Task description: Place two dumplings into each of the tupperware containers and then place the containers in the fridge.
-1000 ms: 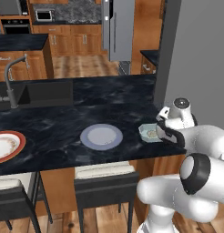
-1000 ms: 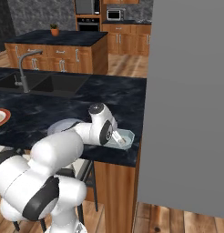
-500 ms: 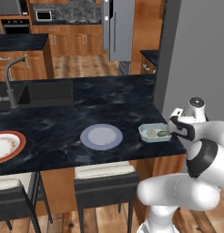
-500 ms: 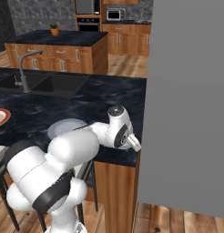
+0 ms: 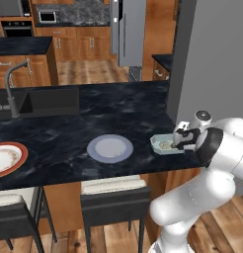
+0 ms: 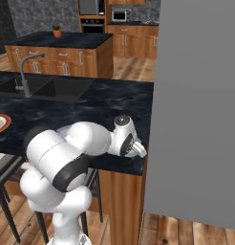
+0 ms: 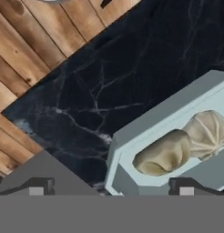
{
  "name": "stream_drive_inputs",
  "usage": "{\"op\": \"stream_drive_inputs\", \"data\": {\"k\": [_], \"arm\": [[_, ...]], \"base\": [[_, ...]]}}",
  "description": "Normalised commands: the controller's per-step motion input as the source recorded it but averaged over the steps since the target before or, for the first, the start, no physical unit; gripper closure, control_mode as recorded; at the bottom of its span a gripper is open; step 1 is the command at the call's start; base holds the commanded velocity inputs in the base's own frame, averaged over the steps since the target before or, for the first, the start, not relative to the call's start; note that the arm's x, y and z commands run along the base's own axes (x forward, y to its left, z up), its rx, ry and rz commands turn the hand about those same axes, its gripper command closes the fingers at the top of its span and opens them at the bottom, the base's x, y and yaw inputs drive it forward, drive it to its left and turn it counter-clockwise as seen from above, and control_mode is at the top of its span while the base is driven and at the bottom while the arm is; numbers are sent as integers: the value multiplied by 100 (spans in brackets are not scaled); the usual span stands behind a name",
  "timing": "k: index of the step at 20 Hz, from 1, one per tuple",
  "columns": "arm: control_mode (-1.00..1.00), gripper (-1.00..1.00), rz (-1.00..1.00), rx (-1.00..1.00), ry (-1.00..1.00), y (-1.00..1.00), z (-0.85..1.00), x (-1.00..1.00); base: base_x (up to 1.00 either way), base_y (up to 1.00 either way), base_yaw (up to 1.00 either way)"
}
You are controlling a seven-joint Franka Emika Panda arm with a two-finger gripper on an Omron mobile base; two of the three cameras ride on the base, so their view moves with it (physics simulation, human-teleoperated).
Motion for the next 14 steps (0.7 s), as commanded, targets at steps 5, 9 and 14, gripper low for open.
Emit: {"op": "stream_drive_inputs", "data": {"k": [5,9,14], "arm": [[-100,-100,7,0,2,-9,-33,40],[-100,-100,2,0,0,-30,-24,14],[-100,-100,0,0,0,-24,-11,2]], "base": [[0,0,0],[0,0,0],[0,0,0]]}}
